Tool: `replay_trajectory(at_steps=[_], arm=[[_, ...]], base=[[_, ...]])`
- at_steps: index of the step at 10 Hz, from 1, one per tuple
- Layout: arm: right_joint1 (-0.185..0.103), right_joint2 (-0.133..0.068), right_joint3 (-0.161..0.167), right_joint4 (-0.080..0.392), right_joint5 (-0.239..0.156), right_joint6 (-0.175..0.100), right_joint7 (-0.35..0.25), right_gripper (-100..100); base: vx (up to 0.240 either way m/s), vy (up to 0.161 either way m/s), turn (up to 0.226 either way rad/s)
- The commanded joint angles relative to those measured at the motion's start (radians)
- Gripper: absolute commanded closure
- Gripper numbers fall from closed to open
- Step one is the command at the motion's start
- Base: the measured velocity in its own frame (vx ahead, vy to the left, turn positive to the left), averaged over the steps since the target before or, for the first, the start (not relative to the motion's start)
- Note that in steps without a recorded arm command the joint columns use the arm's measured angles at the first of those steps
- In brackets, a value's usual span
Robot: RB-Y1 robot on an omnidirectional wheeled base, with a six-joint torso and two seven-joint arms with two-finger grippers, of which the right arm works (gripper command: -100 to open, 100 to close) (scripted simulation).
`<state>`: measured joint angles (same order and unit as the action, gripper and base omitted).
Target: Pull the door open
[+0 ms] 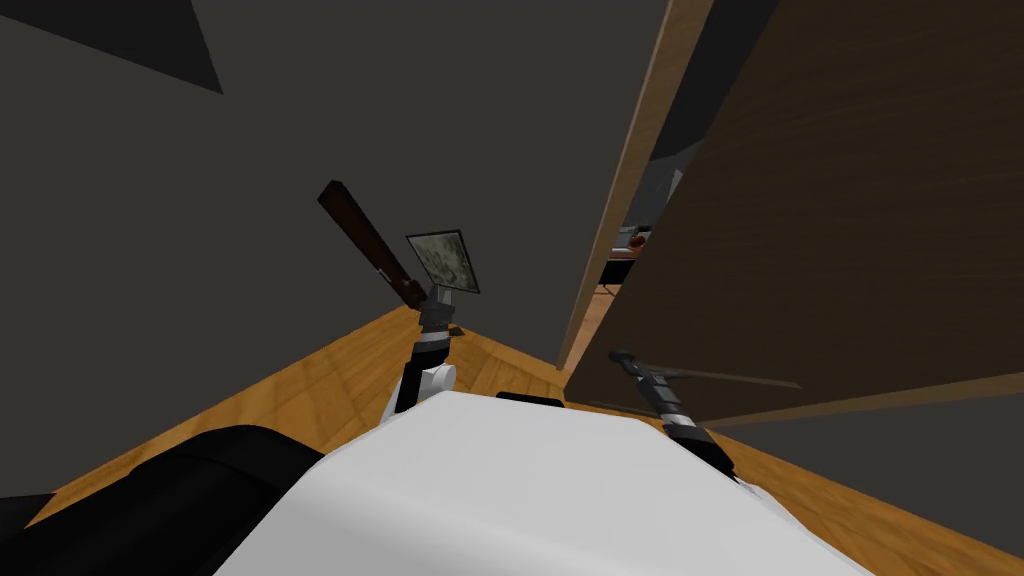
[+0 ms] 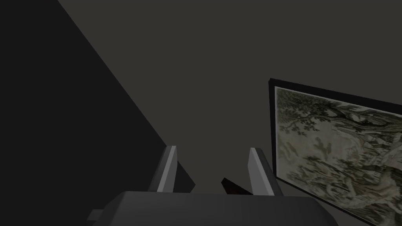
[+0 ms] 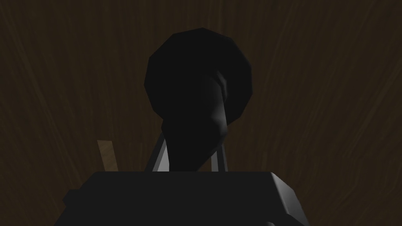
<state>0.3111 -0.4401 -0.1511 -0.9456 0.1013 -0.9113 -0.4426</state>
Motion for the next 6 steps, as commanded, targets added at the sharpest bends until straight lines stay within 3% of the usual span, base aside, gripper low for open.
replay_trajectory(at_steps=[1,6], arm=[[0.008,-0.007,0.0,0.009,0.003,-0.023,-0.007,100],[0.036,-0.032,0.0,0.041,0.014,-0.1,-0.032,100]], base=[[-0.14,-0.045,0.17],[-0.213,-0.072,0.168]])
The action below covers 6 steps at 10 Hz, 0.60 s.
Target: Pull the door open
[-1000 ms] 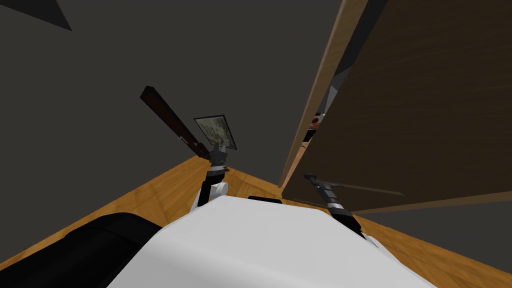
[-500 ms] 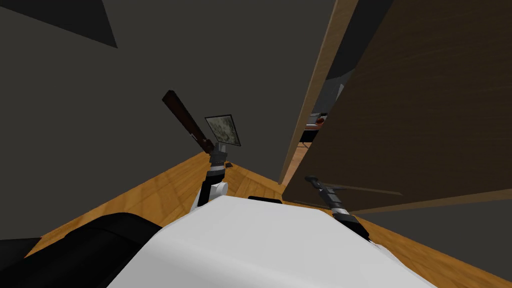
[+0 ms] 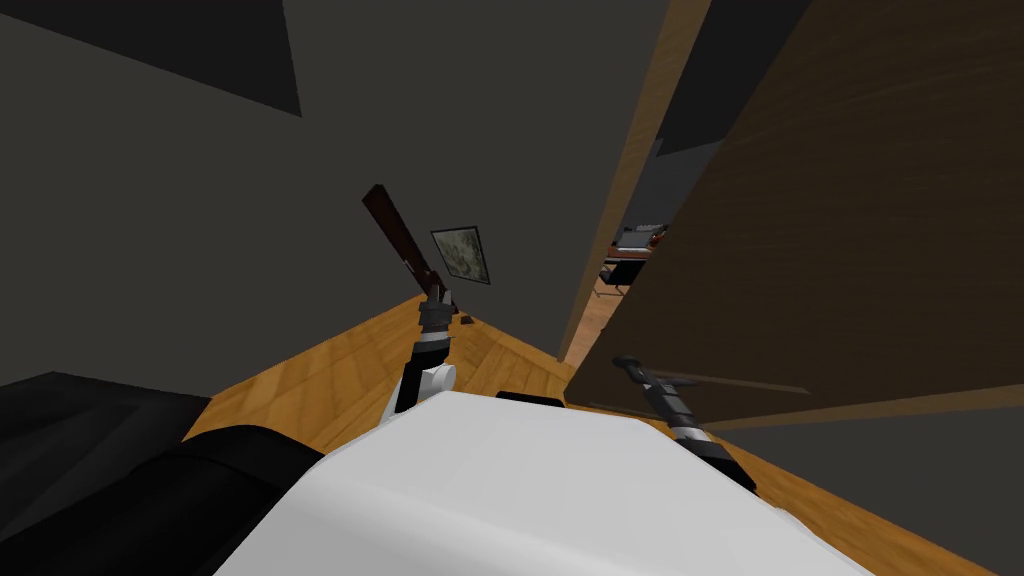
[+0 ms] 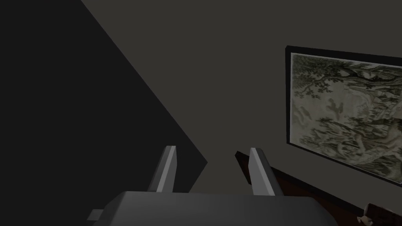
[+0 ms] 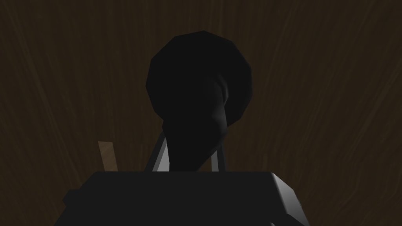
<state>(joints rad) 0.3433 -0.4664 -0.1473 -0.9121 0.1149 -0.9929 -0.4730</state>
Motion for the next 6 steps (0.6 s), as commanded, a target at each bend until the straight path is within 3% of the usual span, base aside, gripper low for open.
replay_trajectory(at_steps=[1,3,4,6], arm=[[0.009,-0.01,-0.004,0.014,0.002,-0.034,-0.006,100],[0.021,-0.02,-0.004,0.027,0.007,-0.066,-0.017,100],[0.015,-0.016,-0.002,0.028,0.006,-0.055,-0.013,100],[0.018,-0.023,-0.001,0.049,0.012,-0.085,-0.022,100]], base=[[-0.201,-0.035,0.161],[-0.222,-0.054,0.15],[-0.102,-0.031,0.032],[-0.179,-0.062,0.189]])
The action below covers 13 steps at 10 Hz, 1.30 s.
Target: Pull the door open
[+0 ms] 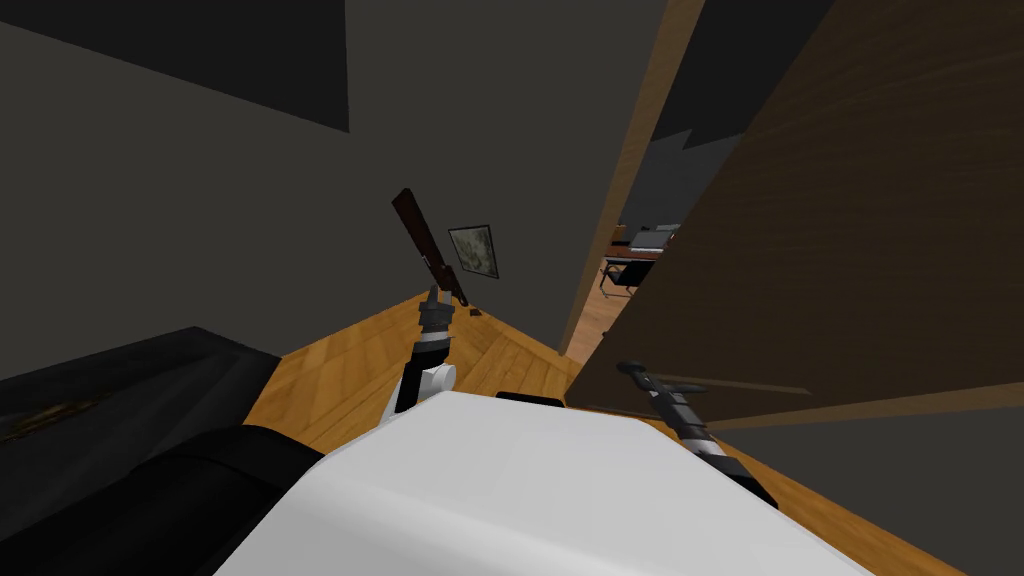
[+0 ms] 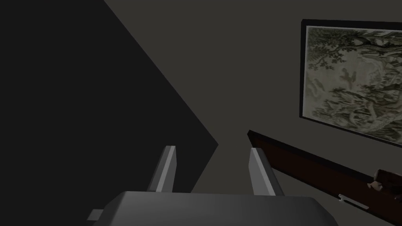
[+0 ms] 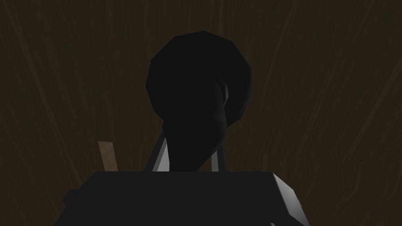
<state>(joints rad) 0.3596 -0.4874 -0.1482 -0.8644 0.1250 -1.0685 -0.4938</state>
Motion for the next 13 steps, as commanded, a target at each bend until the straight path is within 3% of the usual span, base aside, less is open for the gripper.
replay_trajectory(at_steps=[1,7,8,13], arm=[[0.003,-0.006,0.0,0.009,0.004,-0.02,-0.004,100],[0.008,-0.029,-0.002,0.059,0.017,-0.095,-0.023,100],[0.005,-0.023,0.004,0.059,0.018,-0.088,-0.023,100],[-0.006,-0.035,0.0,0.098,0.033,-0.128,-0.034,100]], base=[[-0.209,-0.061,0.151],[-0.249,-0.08,0.182],[-0.116,-0.027,0.033],[-0.225,-0.058,0.179]])
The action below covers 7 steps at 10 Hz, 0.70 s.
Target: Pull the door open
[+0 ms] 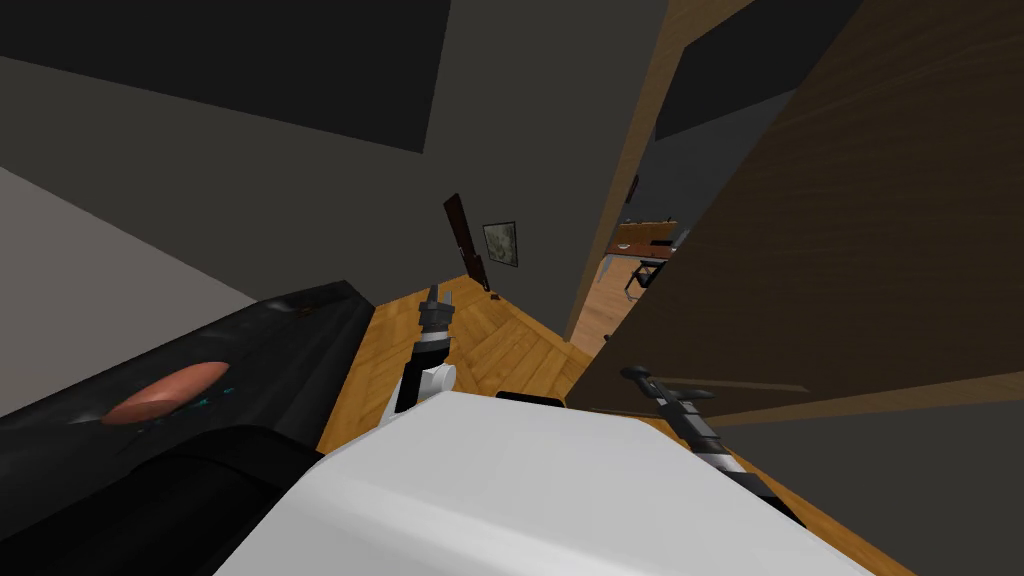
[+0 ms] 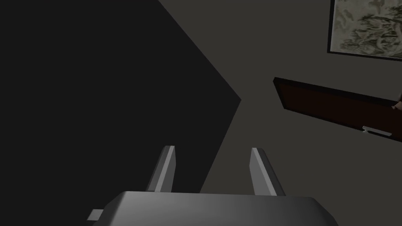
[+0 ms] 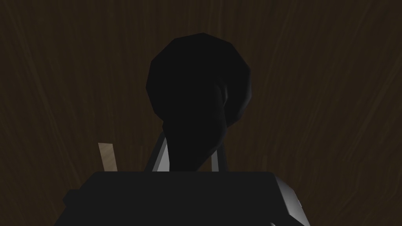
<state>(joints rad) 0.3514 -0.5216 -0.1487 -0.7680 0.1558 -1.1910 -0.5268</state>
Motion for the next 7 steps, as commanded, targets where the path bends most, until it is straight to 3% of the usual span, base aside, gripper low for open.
replay_trajectory(at_steps=[1,5,7], arm=[[0.001,-0.003,-0.001,0.008,0.005,-0.012,-0.003,100],[-0.008,-0.012,-0.006,0.034,0.014,-0.039,-0.01,100],[-0.009,-0.01,-0.003,0.033,0.016,-0.035,-0.011,100]], base=[[-0.186,-0.069,0.124],[-0.206,-0.069,0.155],[-0.146,-0.026,0.062]])
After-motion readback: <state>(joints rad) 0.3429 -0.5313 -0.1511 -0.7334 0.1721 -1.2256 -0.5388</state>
